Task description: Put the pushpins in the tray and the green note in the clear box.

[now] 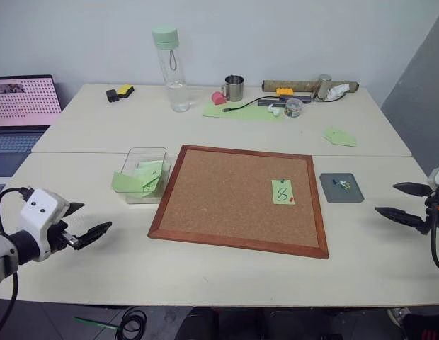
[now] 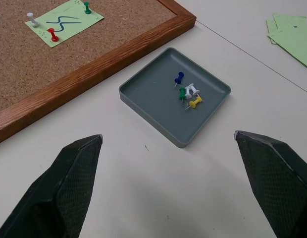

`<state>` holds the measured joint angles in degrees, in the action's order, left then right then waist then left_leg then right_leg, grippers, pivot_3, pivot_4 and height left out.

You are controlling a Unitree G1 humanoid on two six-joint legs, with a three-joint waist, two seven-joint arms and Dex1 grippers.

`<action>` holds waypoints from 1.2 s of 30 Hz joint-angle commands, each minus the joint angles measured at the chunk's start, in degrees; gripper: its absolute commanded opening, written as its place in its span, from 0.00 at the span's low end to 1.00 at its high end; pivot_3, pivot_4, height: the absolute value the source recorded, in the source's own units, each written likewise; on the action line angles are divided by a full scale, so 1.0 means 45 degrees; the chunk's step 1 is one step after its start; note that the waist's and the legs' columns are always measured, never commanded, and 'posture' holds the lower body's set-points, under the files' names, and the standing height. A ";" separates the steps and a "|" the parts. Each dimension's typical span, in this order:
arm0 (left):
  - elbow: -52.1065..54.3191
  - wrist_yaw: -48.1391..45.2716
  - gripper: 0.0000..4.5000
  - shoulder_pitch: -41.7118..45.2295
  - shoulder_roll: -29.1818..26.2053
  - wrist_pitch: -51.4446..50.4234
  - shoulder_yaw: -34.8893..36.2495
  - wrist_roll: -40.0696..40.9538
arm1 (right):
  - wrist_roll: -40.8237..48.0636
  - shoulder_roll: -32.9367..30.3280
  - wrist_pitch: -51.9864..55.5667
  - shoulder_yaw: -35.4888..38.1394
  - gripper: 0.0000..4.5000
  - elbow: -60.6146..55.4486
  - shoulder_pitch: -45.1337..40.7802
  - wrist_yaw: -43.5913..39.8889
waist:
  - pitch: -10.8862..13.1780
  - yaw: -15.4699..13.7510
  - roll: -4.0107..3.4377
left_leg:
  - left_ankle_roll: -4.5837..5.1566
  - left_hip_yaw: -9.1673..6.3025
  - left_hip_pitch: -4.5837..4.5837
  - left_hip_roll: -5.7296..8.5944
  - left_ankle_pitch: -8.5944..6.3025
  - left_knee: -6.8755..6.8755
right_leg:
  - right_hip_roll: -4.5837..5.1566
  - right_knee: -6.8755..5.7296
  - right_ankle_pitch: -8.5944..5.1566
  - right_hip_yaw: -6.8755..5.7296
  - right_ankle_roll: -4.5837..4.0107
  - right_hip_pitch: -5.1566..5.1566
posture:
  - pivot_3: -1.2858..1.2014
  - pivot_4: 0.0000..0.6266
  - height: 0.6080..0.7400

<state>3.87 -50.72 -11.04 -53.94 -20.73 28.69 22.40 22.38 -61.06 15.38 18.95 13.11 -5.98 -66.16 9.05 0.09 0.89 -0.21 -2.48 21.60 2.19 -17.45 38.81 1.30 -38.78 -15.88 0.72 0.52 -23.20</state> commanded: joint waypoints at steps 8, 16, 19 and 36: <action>0.0139 -0.0114 0.99 0.0281 -0.0202 0.0211 0.0492 -0.0160 | -0.0148 -0.0055 -0.0227 0.0357 1.00 -0.0429 -0.0059 0.0017 | 0.0001 0.0000 -0.0001 | 0.0000 0.0001 0.0001 0.0000 0.0000 0.0000 | 0.0000 0.0001 0.0000 0.0000 0.0000 -0.0002 | 0.52 0.24 1.00; 0.0452 0.0262 0.99 -0.0081 0.0061 0.0178 0.0599 -0.0395 | -0.0066 0.0192 0.0044 0.0300 1.00 -0.0859 0.0288 0.0131 | 0.0001 0.0000 -0.0001 | 0.0000 0.0000 0.0002 0.0000 0.0000 0.0000 | 0.0000 0.0000 0.0000 0.0000 0.0000 -0.0002 | 0.52 0.24 1.00; 0.0548 0.0316 0.99 -0.0064 0.0096 0.0120 0.0636 -0.0374 | -0.0027 0.0384 0.0149 0.0280 1.00 -0.1195 0.0402 0.0276 | 0.0001 -0.0004 -0.0001 | 0.0000 0.0000 0.0002 0.0000 0.0000 0.0000 | 0.0000 0.0001 0.0000 0.0000 0.0000 -0.0001 | 0.52 0.24 1.00; 0.1309 -0.0163 0.90 0.1252 0.0167 -0.0601 0.0227 0.0872 | 0.0317 0.1150 0.0915 0.0642 1.00 -0.3370 0.1091 0.1049 | 0.0002 -0.0018 -0.0003 | -0.0001 -0.0002 0.0006 0.0001 0.0000 0.0003 | 0.0000 -0.0001 0.0000 -0.0002 0.0001 -0.0002 | 0.52 0.24 1.00</action>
<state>7.22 -50.76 -6.58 -52.52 -22.64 29.22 24.82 22.49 -55.73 18.92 19.68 0.81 -1.10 -61.95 9.05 0.01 0.88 -0.22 -2.49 21.62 2.19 -17.45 38.83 1.29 -38.79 -15.88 0.70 0.52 -23.21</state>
